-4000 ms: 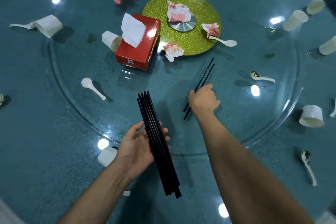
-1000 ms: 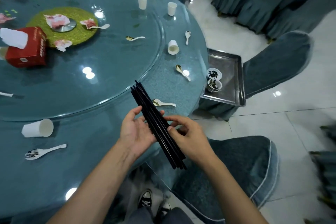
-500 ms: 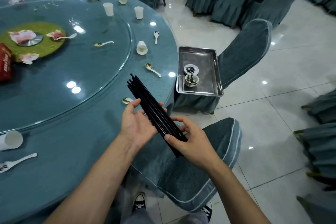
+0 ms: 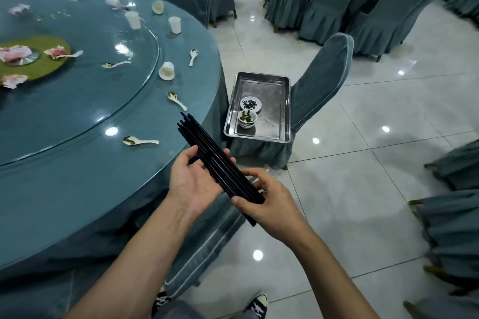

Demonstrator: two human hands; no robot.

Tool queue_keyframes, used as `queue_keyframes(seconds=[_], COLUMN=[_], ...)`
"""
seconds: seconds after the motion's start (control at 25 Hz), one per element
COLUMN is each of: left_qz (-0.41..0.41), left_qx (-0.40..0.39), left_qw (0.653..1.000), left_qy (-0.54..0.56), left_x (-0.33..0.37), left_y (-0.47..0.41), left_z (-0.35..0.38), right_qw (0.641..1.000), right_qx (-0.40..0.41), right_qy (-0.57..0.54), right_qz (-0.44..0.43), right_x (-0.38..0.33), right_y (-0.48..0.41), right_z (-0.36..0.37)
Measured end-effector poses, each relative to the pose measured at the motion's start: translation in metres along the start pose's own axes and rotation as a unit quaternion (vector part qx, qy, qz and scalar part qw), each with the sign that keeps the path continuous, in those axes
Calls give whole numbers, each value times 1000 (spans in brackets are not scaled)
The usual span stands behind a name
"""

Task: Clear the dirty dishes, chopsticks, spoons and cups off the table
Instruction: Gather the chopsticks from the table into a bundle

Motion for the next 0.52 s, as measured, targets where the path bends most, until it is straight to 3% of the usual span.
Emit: queue_keyframes(seconds=[0.52], left_qz=[-9], left_qx=[26], left_qw=[1000], left_qy=[-6], left_x=[-102], left_y=[-55], left_z=[74], right_qw=[1000], right_qx=[12], right_qy=[19], right_qz=[5], right_x=[54], right_y=[17], right_z=[-118])
Point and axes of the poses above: each hand's wrist, its own y-axis away from the middle knuckle, its own z-axis out of the palm, x = y × z, the point moved 6 cm from there along -y, towards the middle knuckle, and after that the axes turned 6 degrees about -x, right-handed, at the moved point
